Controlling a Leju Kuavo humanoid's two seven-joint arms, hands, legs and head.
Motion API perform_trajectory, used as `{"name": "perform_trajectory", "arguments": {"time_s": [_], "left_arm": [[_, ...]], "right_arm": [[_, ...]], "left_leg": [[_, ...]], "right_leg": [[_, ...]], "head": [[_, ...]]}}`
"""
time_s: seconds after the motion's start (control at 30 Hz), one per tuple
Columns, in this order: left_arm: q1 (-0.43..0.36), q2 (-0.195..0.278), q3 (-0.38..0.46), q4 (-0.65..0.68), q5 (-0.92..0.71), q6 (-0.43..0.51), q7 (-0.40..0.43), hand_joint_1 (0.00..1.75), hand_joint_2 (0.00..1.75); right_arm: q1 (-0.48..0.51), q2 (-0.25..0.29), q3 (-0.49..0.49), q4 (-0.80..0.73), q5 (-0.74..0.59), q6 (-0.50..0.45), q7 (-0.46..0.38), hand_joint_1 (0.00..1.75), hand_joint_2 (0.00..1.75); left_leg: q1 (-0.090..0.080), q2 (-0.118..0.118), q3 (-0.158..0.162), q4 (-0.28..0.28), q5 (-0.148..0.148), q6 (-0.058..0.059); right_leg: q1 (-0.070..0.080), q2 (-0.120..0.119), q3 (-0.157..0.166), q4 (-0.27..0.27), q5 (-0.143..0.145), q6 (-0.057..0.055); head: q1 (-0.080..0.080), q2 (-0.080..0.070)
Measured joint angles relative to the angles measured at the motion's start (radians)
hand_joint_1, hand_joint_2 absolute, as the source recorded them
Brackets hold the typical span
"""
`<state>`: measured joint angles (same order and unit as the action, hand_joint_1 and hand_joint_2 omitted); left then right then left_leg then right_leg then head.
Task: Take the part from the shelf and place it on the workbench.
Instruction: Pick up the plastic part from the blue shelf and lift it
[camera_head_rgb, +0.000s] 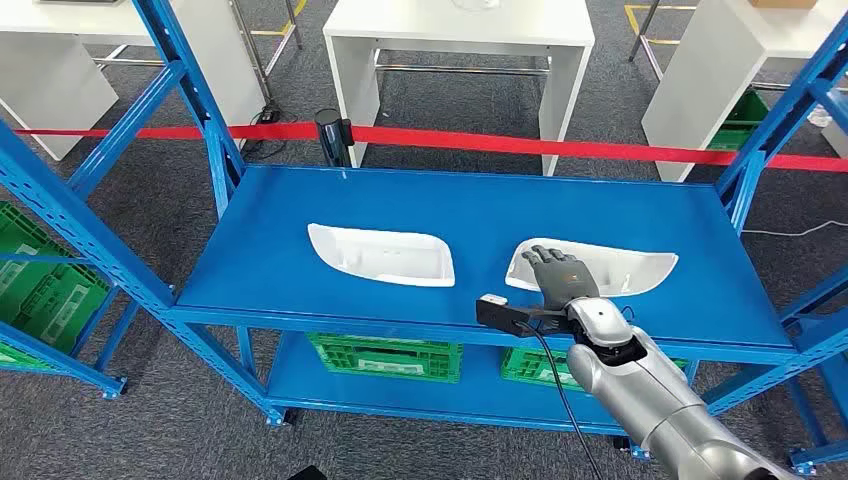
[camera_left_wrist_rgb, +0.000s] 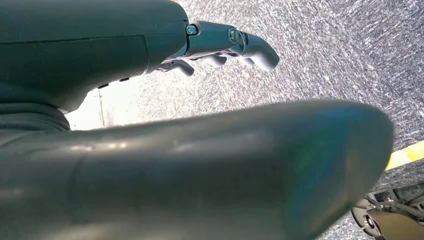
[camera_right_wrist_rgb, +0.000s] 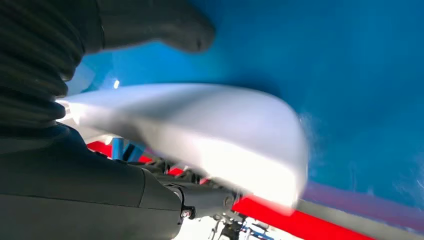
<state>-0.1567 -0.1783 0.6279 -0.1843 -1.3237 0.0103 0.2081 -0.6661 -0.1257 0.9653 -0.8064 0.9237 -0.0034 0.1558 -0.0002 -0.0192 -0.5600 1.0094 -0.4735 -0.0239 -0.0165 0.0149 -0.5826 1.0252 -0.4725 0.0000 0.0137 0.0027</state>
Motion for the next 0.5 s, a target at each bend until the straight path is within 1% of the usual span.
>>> {"name": "perform_trajectory", "arguments": {"time_s": [0.2,0.4,0.5], "left_arm": [[0.003,-0.003,0.000,0.000,0.000,0.019,0.004,0.00,0.00],[0.003,-0.004,0.000,0.000,0.007,0.015,0.009,0.00,0.00],[0.003,-0.004,0.000,0.000,0.011,0.015,0.001,0.00,1.31]], "right_arm": [[0.013,-0.002,0.006,0.002,0.014,-0.008,0.020,1.75,1.75],[0.014,0.004,0.007,0.002,0.032,-0.010,0.028,1.75,1.75],[0.014,0.009,0.007,0.002,0.039,-0.007,0.026,1.75,1.75]], "left_leg": [[0.000,0.000,0.000,0.000,0.000,0.000],[0.000,0.000,0.000,0.000,0.000,0.000],[0.000,-0.001,0.000,0.000,0.000,0.001]], "right_leg": [[0.000,0.000,0.000,0.000,0.001,0.001],[0.000,0.000,0.001,0.000,0.000,0.001],[0.000,-0.001,0.001,0.000,0.000,0.001]], "head": [[0.000,0.000],[0.000,0.000],[0.000,0.000]]}}
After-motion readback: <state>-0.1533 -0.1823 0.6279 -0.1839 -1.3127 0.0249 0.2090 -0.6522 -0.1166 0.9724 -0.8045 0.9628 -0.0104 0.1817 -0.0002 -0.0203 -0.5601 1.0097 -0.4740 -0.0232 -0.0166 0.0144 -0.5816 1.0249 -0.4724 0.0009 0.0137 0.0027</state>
